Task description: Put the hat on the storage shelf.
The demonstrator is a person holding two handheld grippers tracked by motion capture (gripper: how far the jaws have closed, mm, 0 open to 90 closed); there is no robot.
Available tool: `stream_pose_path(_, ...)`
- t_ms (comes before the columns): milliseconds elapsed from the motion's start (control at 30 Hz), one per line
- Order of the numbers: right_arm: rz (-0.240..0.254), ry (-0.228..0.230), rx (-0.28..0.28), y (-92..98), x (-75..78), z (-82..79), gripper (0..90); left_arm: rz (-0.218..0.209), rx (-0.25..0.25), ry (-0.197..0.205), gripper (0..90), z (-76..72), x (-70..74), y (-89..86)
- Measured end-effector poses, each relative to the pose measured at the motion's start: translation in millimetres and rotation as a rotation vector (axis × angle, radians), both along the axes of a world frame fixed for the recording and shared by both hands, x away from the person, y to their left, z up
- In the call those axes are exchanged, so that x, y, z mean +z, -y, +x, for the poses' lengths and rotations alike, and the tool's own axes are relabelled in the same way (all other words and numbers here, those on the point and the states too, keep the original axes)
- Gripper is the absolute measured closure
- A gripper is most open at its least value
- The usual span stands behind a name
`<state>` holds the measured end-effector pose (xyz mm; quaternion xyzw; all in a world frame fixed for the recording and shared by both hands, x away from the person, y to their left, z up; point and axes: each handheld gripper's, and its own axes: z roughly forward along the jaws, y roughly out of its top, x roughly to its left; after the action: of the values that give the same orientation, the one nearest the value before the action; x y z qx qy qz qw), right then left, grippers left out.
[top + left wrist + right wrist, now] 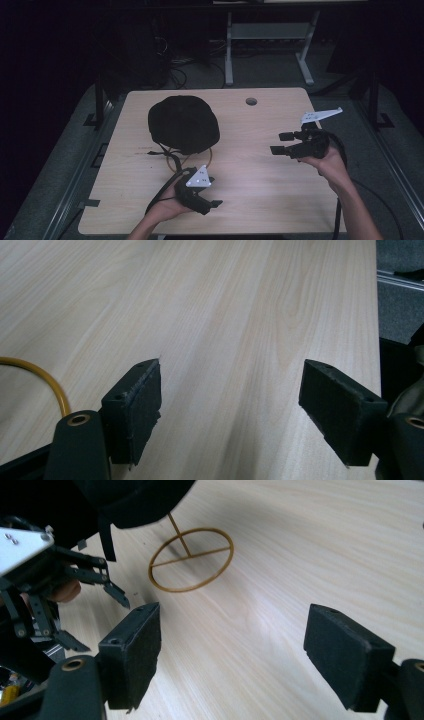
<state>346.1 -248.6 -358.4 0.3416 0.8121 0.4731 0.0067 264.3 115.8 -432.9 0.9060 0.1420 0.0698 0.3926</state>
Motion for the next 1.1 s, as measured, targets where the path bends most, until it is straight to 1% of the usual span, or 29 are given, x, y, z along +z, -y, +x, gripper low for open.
stream_pose_path(100, -0.003, -0.014, -0.004, 5.0, -7.7, -3.4, 21.9, -0.009, 0.000, 0.004, 24.8, -1.5, 0.0, 1.0)
stream_pose_path(300, -0.003, -0.028, -0.021, 15.9, -20.4, -9.9, 21.8, 0.002, -0.011, 0.010, 24.5, -2.3, -0.6, 3.1)
stream_pose_path(333, -0.001, -0.032, -0.026, 17.7, -22.3, -11.1, 21.8, -0.003, -0.007, 0.008, 24.5, -2.8, -1.0, 3.7)
stream_pose_path(433, 0.000, -0.045, -0.035, 23.2, -28.9, -15.0, 21.8, 0.012, -0.017, 0.012, 24.5, -3.2, -0.4, 3.9)
stream_pose_path(533, -0.007, -0.056, -0.035, 27.3, -35.7, -19.6, 21.8, 0.017, -0.020, 0.013, 24.5, -2.5, -0.1, 4.4)
stream_pose_path(567, -0.009, -0.057, -0.037, 28.5, -37.9, -21.0, 21.8, 0.007, -0.015, 0.010, 24.4, -2.7, -0.6, 5.0)
stream_pose_path(667, -0.010, -0.073, -0.039, 32.7, -43.8, -24.0, 21.8, 0.008, -0.013, 0.009, 24.4, -2.8, -0.9, 5.4)
stream_pose_path(733, -0.011, -0.078, -0.045, 36.5, -48.6, -27.6, 21.5, 0.022, -0.023, 0.016, 24.4, -2.9, -0.7, 5.5)
stream_pose_path(900, -0.005, -0.082, -0.056, 42.7, -54.5, -33.4, 21.4, 0.020, -0.024, 0.015, 24.5, -3.5, -1.1, 7.0)
stream_pose_path(1000, -0.004, -0.084, -0.062, 46.9, -58.6, -38.6, 21.4, 0.024, -0.025, 0.016, 24.4, -3.6, -1.2, 7.2)
stream_pose_path(1033, -0.005, -0.078, -0.066, 48.3, -60.5, -40.6, 21.4, 0.024, -0.024, 0.015, 24.4, -4.1, -1.4, 7.5)
stream_pose_path(1100, 0.000, -0.085, -0.071, 51.6, -65.0, -45.2, 21.4, 0.024, -0.030, 0.018, 24.4, -4.5, -1.3, 7.6)
